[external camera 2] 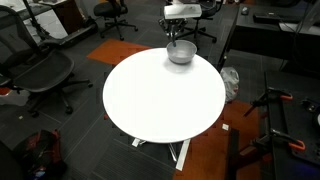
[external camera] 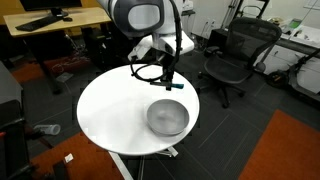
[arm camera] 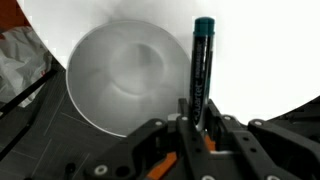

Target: Take the pen out of the bowl and put it on the table

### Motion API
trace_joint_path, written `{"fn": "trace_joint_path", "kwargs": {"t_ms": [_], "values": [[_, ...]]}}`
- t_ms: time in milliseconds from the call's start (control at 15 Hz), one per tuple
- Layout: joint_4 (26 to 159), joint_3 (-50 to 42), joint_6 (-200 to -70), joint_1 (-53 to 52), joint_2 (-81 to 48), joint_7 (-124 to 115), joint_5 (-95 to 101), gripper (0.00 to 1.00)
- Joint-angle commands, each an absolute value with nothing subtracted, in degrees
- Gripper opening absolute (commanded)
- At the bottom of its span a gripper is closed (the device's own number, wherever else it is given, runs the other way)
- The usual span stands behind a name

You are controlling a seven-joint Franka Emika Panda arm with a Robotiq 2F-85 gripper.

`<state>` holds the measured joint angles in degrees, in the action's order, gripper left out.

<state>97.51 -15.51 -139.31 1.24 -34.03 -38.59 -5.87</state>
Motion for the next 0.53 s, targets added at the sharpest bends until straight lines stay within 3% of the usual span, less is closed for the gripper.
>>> {"fn": "trace_joint_path", "kwargs": {"t_ms": [0,467], "values": [[99.5,-14.5,-140.7,-0.3,-32.1,-40.3,-4.6,0.05],[96.9,-12.3,-140.0,-2.3,-34.2,-40.1,-4.9,0.05]]}}
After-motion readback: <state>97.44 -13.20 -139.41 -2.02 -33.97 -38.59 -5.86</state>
